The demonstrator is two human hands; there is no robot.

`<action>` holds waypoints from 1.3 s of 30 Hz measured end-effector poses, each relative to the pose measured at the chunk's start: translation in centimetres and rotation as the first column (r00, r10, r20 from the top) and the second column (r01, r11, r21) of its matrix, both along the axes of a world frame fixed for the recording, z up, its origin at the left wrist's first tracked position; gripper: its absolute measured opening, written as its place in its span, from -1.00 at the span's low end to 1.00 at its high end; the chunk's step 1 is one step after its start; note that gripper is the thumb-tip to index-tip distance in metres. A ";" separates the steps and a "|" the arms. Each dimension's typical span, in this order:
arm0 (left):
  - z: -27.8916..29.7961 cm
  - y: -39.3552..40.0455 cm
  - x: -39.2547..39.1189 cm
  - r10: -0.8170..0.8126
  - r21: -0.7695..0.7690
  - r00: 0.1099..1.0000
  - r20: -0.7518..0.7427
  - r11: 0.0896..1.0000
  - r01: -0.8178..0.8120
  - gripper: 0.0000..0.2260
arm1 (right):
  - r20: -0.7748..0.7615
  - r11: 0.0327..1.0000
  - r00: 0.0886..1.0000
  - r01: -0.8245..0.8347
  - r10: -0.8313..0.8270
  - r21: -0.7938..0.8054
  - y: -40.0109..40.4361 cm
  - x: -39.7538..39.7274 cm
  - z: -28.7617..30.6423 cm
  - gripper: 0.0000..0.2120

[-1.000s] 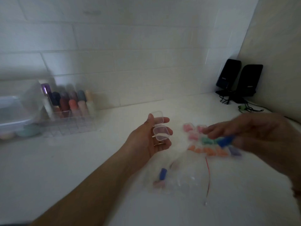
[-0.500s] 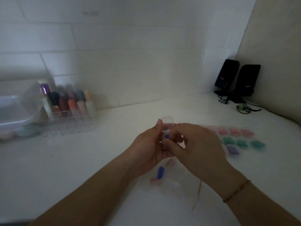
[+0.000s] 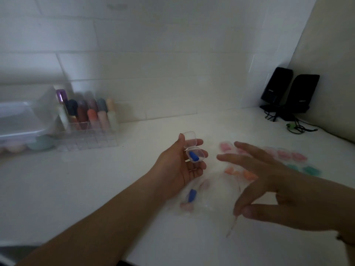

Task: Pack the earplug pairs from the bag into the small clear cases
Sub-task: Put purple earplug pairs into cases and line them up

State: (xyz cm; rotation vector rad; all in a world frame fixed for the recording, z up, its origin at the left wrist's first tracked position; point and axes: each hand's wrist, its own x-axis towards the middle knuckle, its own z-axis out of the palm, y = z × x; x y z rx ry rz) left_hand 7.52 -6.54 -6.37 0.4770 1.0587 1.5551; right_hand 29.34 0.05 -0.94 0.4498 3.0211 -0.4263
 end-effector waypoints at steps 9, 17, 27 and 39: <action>-0.4 0.1 -0.3 0.051 0.005 0.997 0.057 0.999 -0.052 -0.51 | 0.103 0.978 0.980 0.156 -0.171 0.137 -0.2 -2.0 -2.0 -0.57; -0.3 0.1 0.0 0.047 0.023 0.997 0.056 0.999 -0.049 -0.50 | -0.098 0.942 0.981 0.189 -0.168 0.276 -2.0 -5.8 -5.0 -0.66; -0.4 0.1 -0.1 0.041 0.013 0.995 0.088 0.999 -0.042 -0.48 | -0.266 0.966 0.947 0.220 -0.179 0.133 -2.2 -6.4 -5.5 -0.52; -0.4 0.3 -0.2 0.050 0.018 0.994 0.093 0.998 -0.052 -0.49 | -0.196 0.946 0.964 0.225 -0.181 0.233 -2.4 -5.8 -4.3 -0.68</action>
